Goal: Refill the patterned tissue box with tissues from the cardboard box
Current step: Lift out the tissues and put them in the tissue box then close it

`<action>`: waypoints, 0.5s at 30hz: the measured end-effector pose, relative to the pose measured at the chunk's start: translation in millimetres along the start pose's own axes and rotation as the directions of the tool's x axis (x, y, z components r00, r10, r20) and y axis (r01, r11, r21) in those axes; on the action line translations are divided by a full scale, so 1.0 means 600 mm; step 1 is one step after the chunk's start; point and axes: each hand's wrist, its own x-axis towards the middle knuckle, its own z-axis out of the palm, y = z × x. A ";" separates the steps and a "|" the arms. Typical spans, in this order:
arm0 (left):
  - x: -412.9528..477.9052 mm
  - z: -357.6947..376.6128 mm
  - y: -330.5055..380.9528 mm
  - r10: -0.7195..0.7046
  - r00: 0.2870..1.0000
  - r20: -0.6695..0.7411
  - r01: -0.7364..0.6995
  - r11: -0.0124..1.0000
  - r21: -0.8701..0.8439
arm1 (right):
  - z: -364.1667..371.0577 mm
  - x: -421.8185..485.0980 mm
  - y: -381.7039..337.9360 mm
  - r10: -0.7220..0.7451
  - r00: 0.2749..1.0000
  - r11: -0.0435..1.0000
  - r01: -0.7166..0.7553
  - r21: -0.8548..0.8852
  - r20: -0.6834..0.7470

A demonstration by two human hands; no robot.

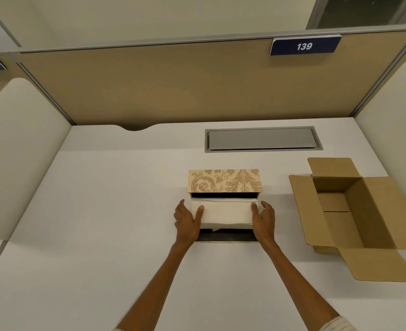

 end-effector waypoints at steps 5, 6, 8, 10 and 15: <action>-0.034 0.012 -0.018 0.469 0.883 -0.017 -0.435 0.831 0.348 | -0.017 -0.029 0.007 -0.427 0.891 0.893 0.389 -0.225 -0.155; -0.035 0.016 -0.018 0.533 0.845 0.035 -0.499 0.765 0.408 | -0.017 -0.035 0.009 -0.507 0.855 0.841 0.462 -0.282 -0.111; -0.030 0.020 -0.015 0.579 0.801 0.153 -0.571 0.661 0.487 | -0.012 -0.047 0.014 -0.600 0.800 0.744 0.561 -0.363 0.009; -0.017 0.016 -0.012 0.555 0.791 0.259 -0.598 0.608 0.522 | -0.006 -0.052 0.022 -0.640 0.755 0.656 0.634 -0.409 0.144; 0.009 0.007 -0.016 0.519 0.790 0.326 -0.592 0.511 0.623 | -0.015 -0.028 0.036 -0.574 0.683 0.419 0.719 -0.554 0.453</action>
